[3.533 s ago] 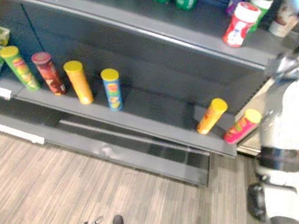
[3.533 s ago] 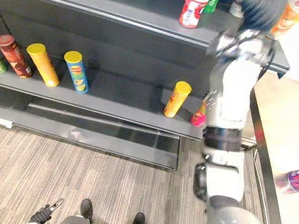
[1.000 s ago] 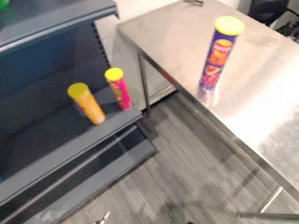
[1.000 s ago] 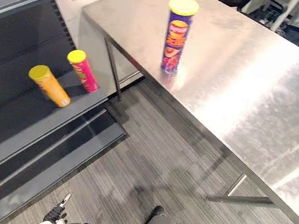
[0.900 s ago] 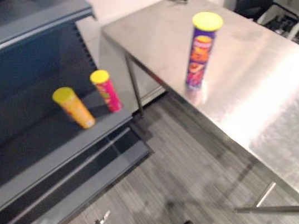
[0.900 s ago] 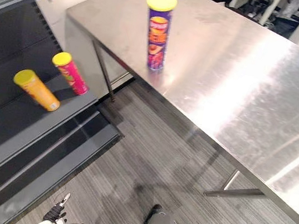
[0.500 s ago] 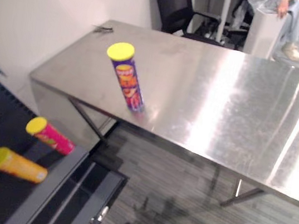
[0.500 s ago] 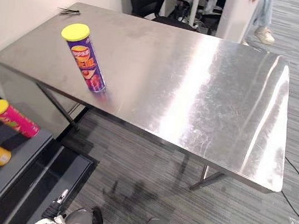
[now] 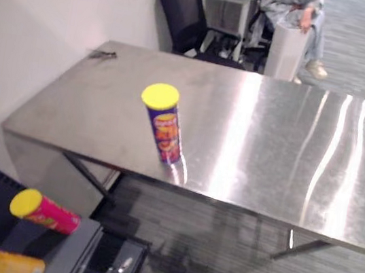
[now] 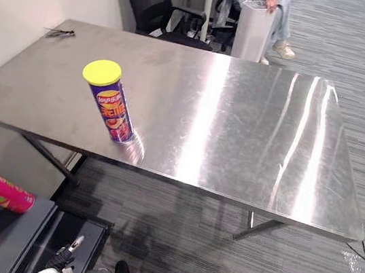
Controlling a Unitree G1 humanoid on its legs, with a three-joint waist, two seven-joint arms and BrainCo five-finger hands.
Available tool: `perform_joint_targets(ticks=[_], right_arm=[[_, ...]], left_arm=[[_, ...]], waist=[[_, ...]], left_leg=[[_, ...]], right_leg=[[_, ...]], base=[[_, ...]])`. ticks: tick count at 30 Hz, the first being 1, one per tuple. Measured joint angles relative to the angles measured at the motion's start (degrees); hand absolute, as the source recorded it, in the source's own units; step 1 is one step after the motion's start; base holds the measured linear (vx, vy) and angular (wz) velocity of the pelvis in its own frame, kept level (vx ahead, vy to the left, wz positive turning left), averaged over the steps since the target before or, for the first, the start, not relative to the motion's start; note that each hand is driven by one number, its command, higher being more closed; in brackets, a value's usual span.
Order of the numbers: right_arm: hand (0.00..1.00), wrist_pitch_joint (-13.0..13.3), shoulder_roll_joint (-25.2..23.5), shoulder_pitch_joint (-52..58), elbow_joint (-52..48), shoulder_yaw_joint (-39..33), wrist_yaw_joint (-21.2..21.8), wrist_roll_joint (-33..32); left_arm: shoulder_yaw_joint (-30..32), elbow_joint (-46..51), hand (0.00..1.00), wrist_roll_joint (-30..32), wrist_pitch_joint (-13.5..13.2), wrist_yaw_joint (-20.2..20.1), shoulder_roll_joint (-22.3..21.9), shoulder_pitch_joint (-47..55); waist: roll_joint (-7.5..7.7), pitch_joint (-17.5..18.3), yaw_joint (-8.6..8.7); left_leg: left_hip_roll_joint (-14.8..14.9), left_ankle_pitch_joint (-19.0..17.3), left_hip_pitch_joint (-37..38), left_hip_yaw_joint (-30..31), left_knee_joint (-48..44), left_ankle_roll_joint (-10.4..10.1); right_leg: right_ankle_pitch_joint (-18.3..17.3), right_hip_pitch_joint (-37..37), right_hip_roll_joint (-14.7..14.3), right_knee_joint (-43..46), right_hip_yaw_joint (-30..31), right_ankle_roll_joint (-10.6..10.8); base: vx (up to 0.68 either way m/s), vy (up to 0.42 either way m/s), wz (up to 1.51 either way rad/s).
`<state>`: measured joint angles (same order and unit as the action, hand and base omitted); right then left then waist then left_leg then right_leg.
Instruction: Put the gum and the chips on the shelf.
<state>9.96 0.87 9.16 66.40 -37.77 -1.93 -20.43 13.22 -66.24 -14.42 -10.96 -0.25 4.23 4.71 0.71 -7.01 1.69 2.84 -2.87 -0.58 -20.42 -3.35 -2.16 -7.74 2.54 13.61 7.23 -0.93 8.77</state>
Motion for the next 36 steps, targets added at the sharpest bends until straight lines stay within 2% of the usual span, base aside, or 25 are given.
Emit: perform_joint_targets(ticks=[4, 5, 8, 10, 12, 14, 16, 18, 21, 23, 25, 26, 28, 32, 34, 36], right_arm=[[0.0, -0.04, 1.1, -0.33, 0.01, -5.37, -0.13, -1.77], [0.0, -0.05, 2.05, -0.85, -0.02, -8.59, -0.34, -3.29], [0.0, -0.05, 4.33, -1.42, -0.44, -15.88, -0.82, -5.45], [0.0, 0.05, 8.47, -2.81, -1.99, -23.24, -2.5, -7.99], [0.0, 0.29, 12.01, -4.36, -3.61, -28.29, -3.81, -9.46], [0.0, 0.57, 15.11, -6.37, -7.57, -30.83, -5.93, -10.82], [0.0, 1.76, 17.64, -8.82, -17.59, -31.5, -10.17, -11.03], [0.0, 3.35, 19.52, -9.86, -26.3, -31.36, -13.16, -10.71], [0.0, 5.6, 23.58, -12.44, -37.17, -26.3, -16.94, -5.7], [0.0, 5.9, 25.31, -14.89, -42.53, -22.42, -19.06, -0.52], [0.0, 6.49, 25.76, -17.21, -48.11, -17.41, -19.69, 3.23], [0.0, 6.77, 25.74, -18.84, -54.2, -11.09, -18.8, 5.65], [0.0, 6.85, 25.76, -19.27, -58.89, -5.94, -17.5, 7.14], [0.0, 8.01, 25.96, -19.45, -69.22, 9.14, -8.19, 9.08], [0.0, 8.13, 25.97, -19.54, -70.84, 18.33, -2.22, 6.28], [0.0, 8.07, 25.87, -20.1, -70.63, 25.04, 1.33, 4.1]], left_arm=[[0.24, -0.49, 0.0, 1.77, 0.42, 0.2, 0.39, 0.0], [0.63, -0.49, 0.0, 1.81, 0.47, 0.29, 0.37, 0.09], [0.89, -0.48, 0.0, 1.83, 0.55, 0.35, 0.37, 0.42], [3.02, -0.45, 0.0, 1.83, 0.84, 0.39, 0.37, 0.99], [4.71, -0.32, 0.0, 1.83, 1.0, 0.53, 0.39, 1.75], [5.07, -0.38, 0.0, 1.84, 1.14, 0.87, 0.37, 2.62], [5.08, -0.38, 0.0, 1.83, 1.15, 1.27, 0.33, 3.76], [5.06, -0.34, 0.0, 1.83, 1.14, 1.35, 0.34, 3.88], [4.82, -0.34, 0.0, 1.92, 1.14, 1.46, 0.53, 4.18], [4.21, -0.35, 0.0, 2.2, 1.16, 1.54, 0.85, 4.19], [2.59, -0.34, 0.0, 2.41, 1.18, 1.56, 1.13, 4.17], [2.17, 0.64, 0.0, 4.12, 1.53, 1.53, 1.1, 4.31], [1.71, 0.99, 0.0, 4.5, 1.55, 1.48, 1.11, 4.43], [-0.08, 1.9, 0.0, 4.59, 1.55, 0.64, 1.64, 5.03], [-1.02, 2.5, 0.0, 4.64, 1.52, -0.14, 1.92, 5.28], [-2.32, 2.47, 0.0, 4.65, 1.48, -0.48, 2.66, 5.05]], waist=[[0.59, 1.1, -0.05], [0.58, 1.06, -0.06], [0.9, 1.46, -0.14], [0.77, 2.01, -0.02], [0.74, 2.33, 1.0], [0.78, 2.36, 1.73], [1.08, 2.77, 3.04], [1.24, 3.42, 3.03], [1.68, 4.66, 2.95], [1.85, 5.19, 2.92], [1.86, 5.52, 2.8], [1.78, 5.66, 2.77], [1.66, 5.79, 2.6], [1.37, 6.93, 2.0], [1.48, 7.21, 1.16], [1.84, 7.26, 0.58]], left_leg=[[-1.77, 3.93, 2.72, -1.2, 7.55, -0.15], [-2.09, 4.86, 3.31, -1.17, 9.01, -0.03], [-2.11, 4.89, 3.33, -1.25, 9.16, -0.03], [-2.3, 4.84, 3.33, -1.32, 9.3, -0.07], [-2.42, 4.55, 3.02, -1.07, 9.35, -0.36], [-2.43, 4.55, 2.81, -1.06, 9.35, -0.36], [-2.41, 4.62, 2.73, -1.04, 9.35, -0.25], [-2.3, 4.65, 2.67, -1.14, 9.35, -0.16], [-2.03, 4.33, 2.23, -1.36, 9.35, -0.59], [-2.05, 4.34, 2.16, -1.36, 9.33, -0.57], [-2.07, 4.35, 2.16, -1.35, 9.27, -0.57], [-1.95, 4.65, 2.16, -1.63, 9.35, -0.17], [-1.88, 4.69, 2.14, -1.9, 9.35, -0.12], [-1.53, 5.01, 1.78, -2.06, 9.35, -0.01], [-0.85, 5.31, 1.62, -0.57, 9.36, -0.08], [-1.03, 5.54, 1.43, 0.57, 9.36, -0.07]], right_leg=[[0.09, -0.13, 0.38, -3.12, -0.23, 0.11], [0.23, -0.18, 0.23, -3.76, -0.24, 0.43], [0.21, -0.13, 0.23, -4.13, -0.13, 0.38], [0.07, -0.12, 0.4, -4.4, -0.06, 0.13], [0.43, -0.11, 0.39, -4.4, -0.1, 0.67], [0.67, -0.31, 0.39, -4.37, -0.1, 0.93], [0.79, -0.34, 0.31, -4.09, -0.04, 0.95], [0.95, -0.47, 0.16, -4.0, 0.06, 0.76], [1.2, -1.17, -0.08, -4.13, 0.27, 0.36], [1.33, -1.26, -0.12, -4.39, 0.43, 0.18], [1.33, -1.27, -0.1, -4.5, 0.44, 0.18], [1.39, -1.61, -0.18, -4.36, 0.96, 0.29], [1.45, -1.81, -0.23, -4.34, 1.16, 0.39], [1.87, -2.34, -0.61, -4.3, 1.4, 0.32], [2.92, -2.32, -1.4, -4.42, 0.98, -0.18], [3.12, -1.44, -1.32, -5.2, -0.94, -0.16]], base=[[-0.04, 0.015, -0.2], [-0.06, 0.004, -0.1], [-0.05, 0.002, -0.06], [0.0, 0.0, 0.0], [-0.01, 0.002, 0.07], [0.0, -0.002, 0.03], [0.0, 0.0, 0.0], [0.01, -0.01, -0.02], [0.01, -0.018, -0.07], [0.0, -0.015, -0.06], [-0.01, -0.01, -0.03], [-0.02, -0.02, -0.08], [-0.01, -0.016, -0.09], [0.0, -0.02, -0.04], [-0.01, -0.049, 0.01], [-0.03, -0.034, 0.22]])
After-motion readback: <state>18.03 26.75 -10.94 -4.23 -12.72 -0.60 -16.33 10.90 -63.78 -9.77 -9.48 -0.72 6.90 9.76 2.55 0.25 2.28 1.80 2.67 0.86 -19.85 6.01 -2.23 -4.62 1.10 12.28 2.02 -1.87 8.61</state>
